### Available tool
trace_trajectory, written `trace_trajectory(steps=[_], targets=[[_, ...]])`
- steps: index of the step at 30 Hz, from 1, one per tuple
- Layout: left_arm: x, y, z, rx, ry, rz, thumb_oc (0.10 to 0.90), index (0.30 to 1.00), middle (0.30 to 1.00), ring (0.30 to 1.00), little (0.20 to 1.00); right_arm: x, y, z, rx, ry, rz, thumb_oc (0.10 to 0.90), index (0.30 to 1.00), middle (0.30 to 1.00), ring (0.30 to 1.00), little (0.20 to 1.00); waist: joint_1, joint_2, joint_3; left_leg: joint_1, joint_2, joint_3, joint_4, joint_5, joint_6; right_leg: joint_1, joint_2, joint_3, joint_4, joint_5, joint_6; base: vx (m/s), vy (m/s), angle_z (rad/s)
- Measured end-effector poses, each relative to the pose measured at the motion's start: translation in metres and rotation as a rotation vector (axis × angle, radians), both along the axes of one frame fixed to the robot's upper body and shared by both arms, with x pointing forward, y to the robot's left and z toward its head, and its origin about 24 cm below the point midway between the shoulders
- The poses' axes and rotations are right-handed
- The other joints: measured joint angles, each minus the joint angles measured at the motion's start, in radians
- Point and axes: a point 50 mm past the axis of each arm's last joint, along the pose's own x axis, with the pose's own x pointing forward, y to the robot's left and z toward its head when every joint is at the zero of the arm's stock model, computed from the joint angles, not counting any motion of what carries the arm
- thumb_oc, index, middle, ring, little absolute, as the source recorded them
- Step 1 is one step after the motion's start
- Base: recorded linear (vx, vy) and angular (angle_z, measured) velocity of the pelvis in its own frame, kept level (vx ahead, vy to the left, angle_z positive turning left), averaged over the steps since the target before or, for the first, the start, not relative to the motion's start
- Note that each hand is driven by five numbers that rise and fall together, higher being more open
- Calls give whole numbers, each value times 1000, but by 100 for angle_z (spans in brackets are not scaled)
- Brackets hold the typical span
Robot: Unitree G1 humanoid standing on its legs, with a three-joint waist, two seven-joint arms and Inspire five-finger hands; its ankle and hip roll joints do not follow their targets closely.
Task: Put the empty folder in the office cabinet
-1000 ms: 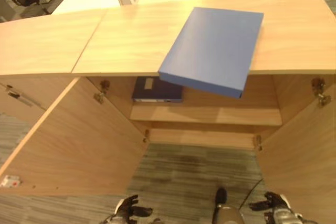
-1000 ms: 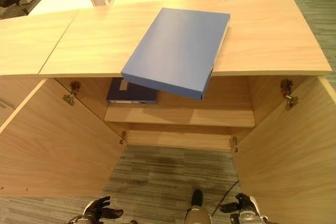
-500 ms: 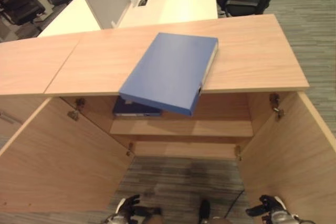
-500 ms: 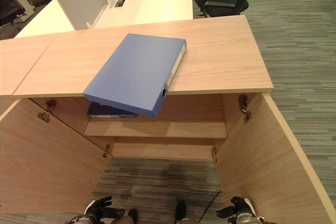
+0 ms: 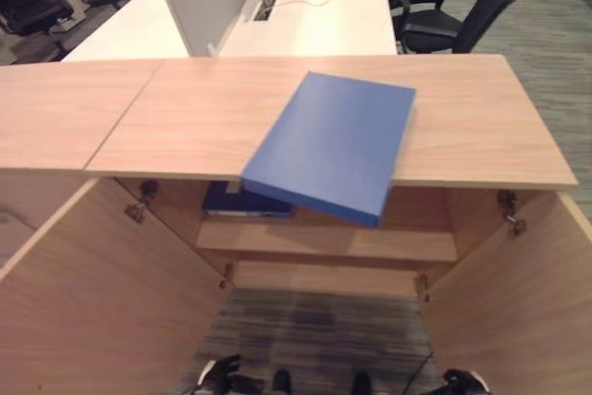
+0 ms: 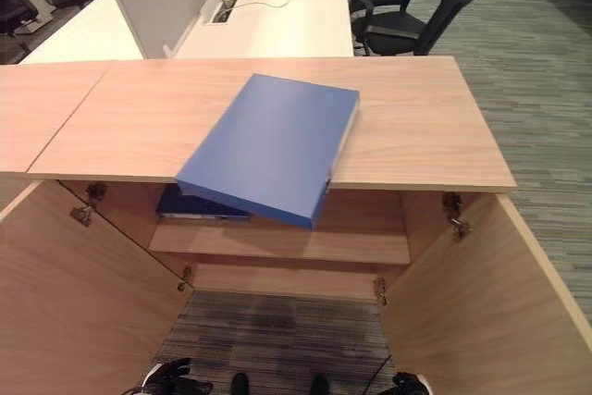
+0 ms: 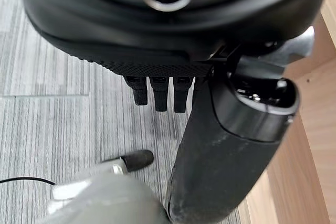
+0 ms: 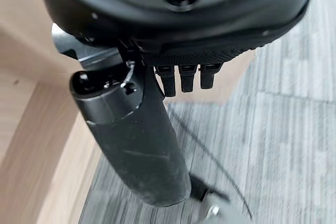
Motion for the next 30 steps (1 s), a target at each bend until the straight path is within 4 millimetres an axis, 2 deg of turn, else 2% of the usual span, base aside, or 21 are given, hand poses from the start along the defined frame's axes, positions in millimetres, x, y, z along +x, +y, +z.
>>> trace_trajectory(steps=[2,5,8,9,10,12,13,17,19,22,24,28,30], targets=[[-11,2,-2,14,26,-12,800,900,900,900,900,7,2,2,6,-21,5,800,900,900,900,900,2,10,-10,4,-12,1,-1,-21,22,2,-13,4,0,5,25,51,57,0],[-17,4,-3,26,42,-12,800,900,900,900,900,7,2,2,6,-23,5,800,900,900,900,900,5,13,-14,8,-16,0,-1,-26,22,3,-18,3,0,6,25,8,12,-1],[-1,7,7,88,-52,-53,800,900,900,900,900,-1,0,0,0,-4,-6,800,900,900,900,900,30,10,-15,0,-14,-6,-1,-23,31,4,-16,-4,1,14,26,-28,-44,7],[22,9,25,127,-210,-60,800,900,900,900,900,-4,-1,0,-9,-2,-13,800,900,900,900,900,51,1,-15,-6,-13,-16,-1,-11,37,1,-14,-13,0,17,23,-36,-65,19],[33,9,36,140,-307,-70,800,900,900,900,900,-8,-2,-1,-16,-1,-18,800,900,900,900,900,59,-6,-18,-10,-13,-26,-1,-7,35,4,-12,-24,1,17,23,-24,-83,23],[52,6,72,184,-536,-85,800,900,900,900,900,-17,-3,-2,-22,-8,-40,800,900,900,900,900,73,-27,-22,-15,-12,-34,-1,-6,23,8,-11,-33,0,12,24,12,-67,21],[59,6,94,255,-664,-144,800,900,900,900,900,-16,-4,-1,-33,-34,-57,800,900,900,900,900,91,-40,-31,-18,-12,-45,-4,-7,24,10,-10,-37,0,9,24,24,-70,16],[61,23,128,484,-796,-252,800,900,900,900,900,-16,-8,1,-56,-59,-92,800,900,900,900,900,101,-52,-37,-18,-13,-54,-4,-11,32,13,-10,-43,0,6,27,2,-42,7],[58,45,140,654,-810,-240,800,900,900,900,900,-18,-8,0,-58,-50,-93,800,900,900,900,900,114,-46,-37,-17,-14,-59,-1,0,29,14,-12,-54,0,6,28,-1,-67,10],[56,53,150,745,-823,-287,800,900,900,900,900,-17,-8,1,-56,-52,-92,800,900,900,900,900,120,-40,-33,-18,-15,-68,0,6,27,16,-12,-60,0,4,31,-18,-48,9],[60,52,162,796,-868,-327,800,900,900,900,900,-16,-7,1,-56,-53,-89,800,900,900,900,900,132,-30,-29,-20,-15,-75,0,9,25,17,-12,-67,0,3,31,-21,-40,11],[68,47,182,861,-950,-406,800,900,900,900,900,-14,-7,1,-54,-59,-85,800,900,900,900,900,132,-12,-20,-21,-13,-81,0,8,21,14,-10,-72,0,2,31,-30,-43,4],[83,36,217,920,-1114,-488,800,900,900,900,900,-17,-8,0,-53,-46,-80,800,900,900,900,900,131,4,-12,-22,-14,-81,-1,5,16,15,-10,-71,0,2,30,-27,-50,-1]])
